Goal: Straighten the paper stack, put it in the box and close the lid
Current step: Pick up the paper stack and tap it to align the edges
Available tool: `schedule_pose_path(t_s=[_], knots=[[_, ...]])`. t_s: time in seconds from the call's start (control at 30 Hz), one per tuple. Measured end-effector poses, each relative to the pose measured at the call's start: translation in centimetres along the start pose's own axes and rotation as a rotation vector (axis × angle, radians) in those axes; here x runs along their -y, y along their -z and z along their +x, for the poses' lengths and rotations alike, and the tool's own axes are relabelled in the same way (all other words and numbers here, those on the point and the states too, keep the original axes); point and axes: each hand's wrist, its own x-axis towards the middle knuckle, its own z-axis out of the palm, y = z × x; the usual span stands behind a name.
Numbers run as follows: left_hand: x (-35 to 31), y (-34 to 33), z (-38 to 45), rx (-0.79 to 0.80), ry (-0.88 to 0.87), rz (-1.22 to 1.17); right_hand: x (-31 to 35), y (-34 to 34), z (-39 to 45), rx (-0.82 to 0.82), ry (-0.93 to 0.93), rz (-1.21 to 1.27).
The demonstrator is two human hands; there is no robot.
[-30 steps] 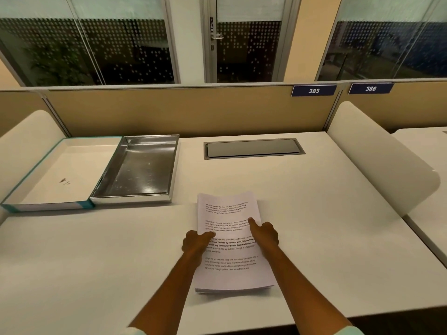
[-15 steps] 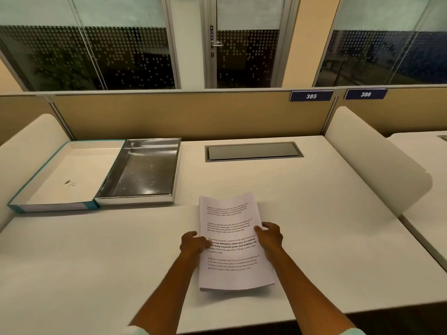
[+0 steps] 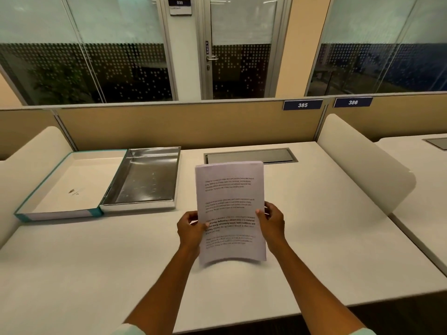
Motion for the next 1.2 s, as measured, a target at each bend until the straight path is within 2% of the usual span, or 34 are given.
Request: schedule_pose_path(t_s=[0.13,0.3,0.53,0.67,0.8,1.2], knots=[[0.2,0.2,-0.4,0.0,-0.091,-0.021,-0.5,0.1,-1.3,0.006,0.087,0.071],[0.5,0.8,-0.9,0.102,-0.203,0.052,-0.9,0.3,-2.7,0.019,0.116,0.098],[-5.5,-0.3,-1.6,0.152,-0.358,-0.079,3.8,0.0,-2.2,0.024,0.27,0.224],[-7.9,-1.7,-1.5,0.005,-0.325,-0.096,6.8,-0.7,-1.9,-0.145,0.274,0.243],[-8.1,-2.4,-1.1,-0.11,-0.222,-0.068,8.2,-1.2,-1.3,-0.233,0.134,0.228],[-8.1,-2.5,-0.8,-0.092,-0.193,-0.092,8.1,-1.5,-1.0,-0.242,0.133,0.183]])
